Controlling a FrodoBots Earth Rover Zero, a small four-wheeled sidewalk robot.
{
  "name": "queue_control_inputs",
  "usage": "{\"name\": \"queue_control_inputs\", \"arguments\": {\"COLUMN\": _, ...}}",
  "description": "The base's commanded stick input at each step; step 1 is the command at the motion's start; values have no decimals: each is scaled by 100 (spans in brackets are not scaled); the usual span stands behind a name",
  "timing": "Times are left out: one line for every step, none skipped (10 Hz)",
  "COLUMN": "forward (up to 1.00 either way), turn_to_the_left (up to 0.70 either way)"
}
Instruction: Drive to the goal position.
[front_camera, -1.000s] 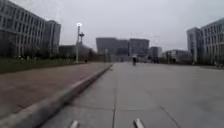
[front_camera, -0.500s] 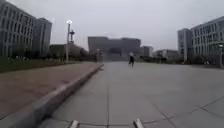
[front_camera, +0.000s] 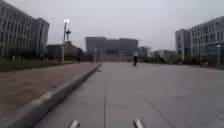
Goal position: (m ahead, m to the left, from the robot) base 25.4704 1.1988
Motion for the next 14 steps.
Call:
{"name": "queue_control_inputs", "arguments": {"forward": 70, "turn_to_the_left": -3}}
{"name": "queue_control_inputs", "arguments": {"forward": 70, "turn_to_the_left": -3}}
{"name": "queue_control_inputs", "arguments": {"forward": 70, "turn_to_the_left": -3}}
{"name": "queue_control_inputs", "arguments": {"forward": 70, "turn_to_the_left": -3}}
{"name": "queue_control_inputs", "arguments": {"forward": 70, "turn_to_the_left": -3}}
{"name": "queue_control_inputs", "arguments": {"forward": 70, "turn_to_the_left": -3}}
{"name": "queue_control_inputs", "arguments": {"forward": 70, "turn_to_the_left": -3}}
{"name": "queue_control_inputs", "arguments": {"forward": 70, "turn_to_the_left": -3}}
{"name": "queue_control_inputs", "arguments": {"forward": 70, "turn_to_the_left": -3}}
{"name": "queue_control_inputs", "arguments": {"forward": 70, "turn_to_the_left": -3}}
{"name": "queue_control_inputs", "arguments": {"forward": 70, "turn_to_the_left": -3}}
{"name": "queue_control_inputs", "arguments": {"forward": 70, "turn_to_the_left": -3}}
{"name": "queue_control_inputs", "arguments": {"forward": 70, "turn_to_the_left": -3}}
{"name": "queue_control_inputs", "arguments": {"forward": 70, "turn_to_the_left": -3}}
